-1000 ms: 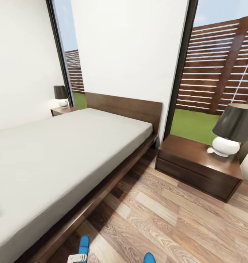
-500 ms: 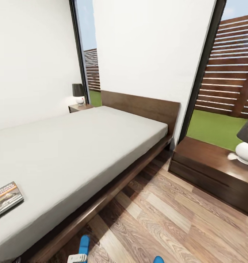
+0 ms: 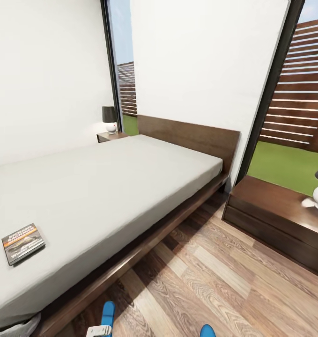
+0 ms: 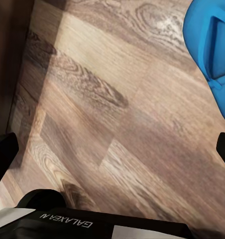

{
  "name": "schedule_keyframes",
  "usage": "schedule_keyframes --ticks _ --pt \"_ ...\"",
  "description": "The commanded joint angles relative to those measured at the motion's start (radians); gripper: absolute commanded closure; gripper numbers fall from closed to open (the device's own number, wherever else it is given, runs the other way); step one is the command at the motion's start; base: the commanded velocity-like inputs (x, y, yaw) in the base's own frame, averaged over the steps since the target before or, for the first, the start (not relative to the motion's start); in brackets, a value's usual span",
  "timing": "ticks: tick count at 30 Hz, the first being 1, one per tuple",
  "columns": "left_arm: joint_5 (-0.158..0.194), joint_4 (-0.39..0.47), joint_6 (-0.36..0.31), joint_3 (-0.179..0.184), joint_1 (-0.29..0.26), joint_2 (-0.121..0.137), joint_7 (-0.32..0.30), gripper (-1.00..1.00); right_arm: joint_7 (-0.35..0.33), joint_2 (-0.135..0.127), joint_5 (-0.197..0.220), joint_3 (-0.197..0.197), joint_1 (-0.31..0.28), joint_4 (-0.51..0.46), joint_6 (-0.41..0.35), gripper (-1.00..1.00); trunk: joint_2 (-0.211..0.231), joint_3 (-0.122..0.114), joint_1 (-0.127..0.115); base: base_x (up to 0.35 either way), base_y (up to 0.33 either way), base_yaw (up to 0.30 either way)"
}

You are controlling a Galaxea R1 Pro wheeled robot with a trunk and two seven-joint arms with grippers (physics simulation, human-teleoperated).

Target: In the bedroom, move the book from the bed onto either nightstand, and place the two sandals side by side next to the bed.

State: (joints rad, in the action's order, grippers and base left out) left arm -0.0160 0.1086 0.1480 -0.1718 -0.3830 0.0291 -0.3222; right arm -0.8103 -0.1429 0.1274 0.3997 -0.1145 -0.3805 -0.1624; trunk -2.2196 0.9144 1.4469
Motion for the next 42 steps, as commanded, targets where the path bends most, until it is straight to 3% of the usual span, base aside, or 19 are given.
schedule_keyframes --ticks 1,30,34,42 --pt "-0.002 -0.001 0.002 -0.006 -0.001 0.000 -0.005 1.00 -0.004 0.000 0.008 0.003 -0.001 0.000 -0.010 -1.00 0.000 0.001 0.000 -0.006 0.000 0.001" --pt "-0.002 -0.001 0.002 -0.006 -0.001 0.000 -0.005 1.00 -0.004 0.000 0.008 0.003 -0.001 0.001 -0.010 -1.00 0.000 0.001 0.000 -0.043 0.000 0.000" --pt "-0.024 -0.021 0.001 -0.013 0.006 0.010 0.004 1.00 0.018 0.003 -0.015 0.026 -0.010 0.024 0.012 -1.00 0.000 0.001 0.000 0.000 0.000 0.000" --pt "-0.017 -0.016 0.001 -0.013 0.006 0.008 0.002 1.00 0.063 0.002 -0.061 0.070 -0.008 0.069 0.057 -1.00 0.000 0.001 0.000 0.000 0.000 0.000"
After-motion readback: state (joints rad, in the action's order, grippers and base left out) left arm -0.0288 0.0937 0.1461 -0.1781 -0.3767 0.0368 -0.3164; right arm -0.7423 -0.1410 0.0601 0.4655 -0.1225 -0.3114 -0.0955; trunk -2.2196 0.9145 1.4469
